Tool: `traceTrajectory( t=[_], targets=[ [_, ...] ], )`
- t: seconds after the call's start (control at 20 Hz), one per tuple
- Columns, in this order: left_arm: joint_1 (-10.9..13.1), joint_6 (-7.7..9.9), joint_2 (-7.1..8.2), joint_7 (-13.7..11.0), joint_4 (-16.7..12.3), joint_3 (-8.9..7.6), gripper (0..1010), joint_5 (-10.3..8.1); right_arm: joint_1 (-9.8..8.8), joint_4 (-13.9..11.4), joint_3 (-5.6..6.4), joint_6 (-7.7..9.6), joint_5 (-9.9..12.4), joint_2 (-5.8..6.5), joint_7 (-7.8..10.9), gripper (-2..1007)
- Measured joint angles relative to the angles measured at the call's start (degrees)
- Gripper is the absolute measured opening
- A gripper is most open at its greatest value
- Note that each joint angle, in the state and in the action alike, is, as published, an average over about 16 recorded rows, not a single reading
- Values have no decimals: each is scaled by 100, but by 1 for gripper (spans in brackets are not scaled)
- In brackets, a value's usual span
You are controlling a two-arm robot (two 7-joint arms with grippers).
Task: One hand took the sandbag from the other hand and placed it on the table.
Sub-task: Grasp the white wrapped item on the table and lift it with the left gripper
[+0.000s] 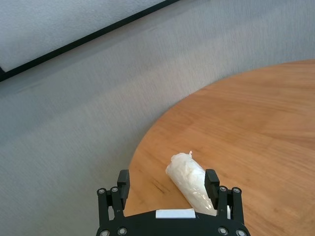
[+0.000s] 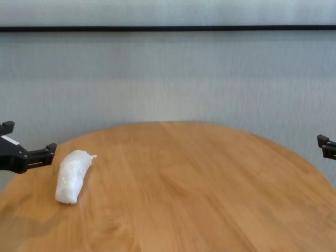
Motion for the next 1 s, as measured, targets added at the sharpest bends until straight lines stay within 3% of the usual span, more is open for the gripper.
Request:
traceTrajectory(
  t=[1.0],
  targets=[
    [5, -4, 1, 0, -7, -6, 1007, 0, 0, -4, 2, 4, -9, 0, 0, 1001]
  ],
)
